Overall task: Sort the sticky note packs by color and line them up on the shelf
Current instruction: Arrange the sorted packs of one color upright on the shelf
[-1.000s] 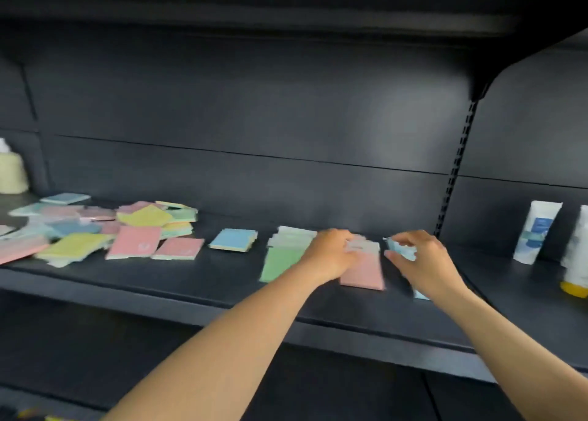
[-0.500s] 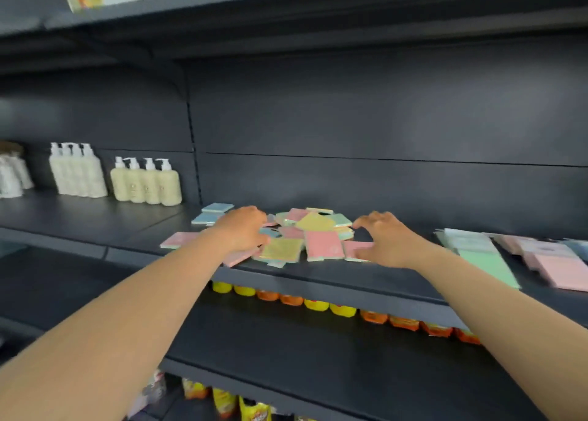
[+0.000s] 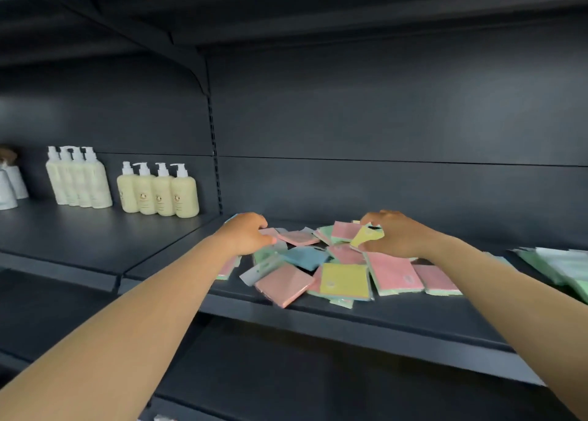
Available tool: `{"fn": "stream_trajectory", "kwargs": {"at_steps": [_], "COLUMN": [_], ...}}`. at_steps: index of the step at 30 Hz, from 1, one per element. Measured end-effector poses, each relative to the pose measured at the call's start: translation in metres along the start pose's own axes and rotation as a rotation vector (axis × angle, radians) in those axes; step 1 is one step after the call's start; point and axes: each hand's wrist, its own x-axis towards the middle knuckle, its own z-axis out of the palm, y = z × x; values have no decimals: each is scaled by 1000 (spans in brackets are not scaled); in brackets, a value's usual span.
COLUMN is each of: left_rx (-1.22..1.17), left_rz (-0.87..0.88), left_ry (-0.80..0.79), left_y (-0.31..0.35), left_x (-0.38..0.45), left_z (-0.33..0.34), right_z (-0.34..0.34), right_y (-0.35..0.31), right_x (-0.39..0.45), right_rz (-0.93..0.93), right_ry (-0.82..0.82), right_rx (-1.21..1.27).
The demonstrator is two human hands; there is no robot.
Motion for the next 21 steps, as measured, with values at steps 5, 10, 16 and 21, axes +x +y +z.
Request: {"fn": "stream_trajectory", "kwargs": {"at_steps": [5, 10, 16, 21], "left_rx": [-138, -131, -18, 58], "left_rz": [-23, -50, -58, -57], "left_ry": [-73, -212, -374, -469], "left_y": [-10, -6, -1, 10], "left_x": [69, 130, 168, 187], "left_z": [15, 44, 58, 60], "right_z": [10, 20, 27, 25], "right_y": [11, 26, 38, 38], "right_x": [63, 115, 148, 156], "right_rz": [32, 111, 155, 128], "right_ry": [-56, -166, -267, -330], "right_rx": [38, -23, -60, -142]}}
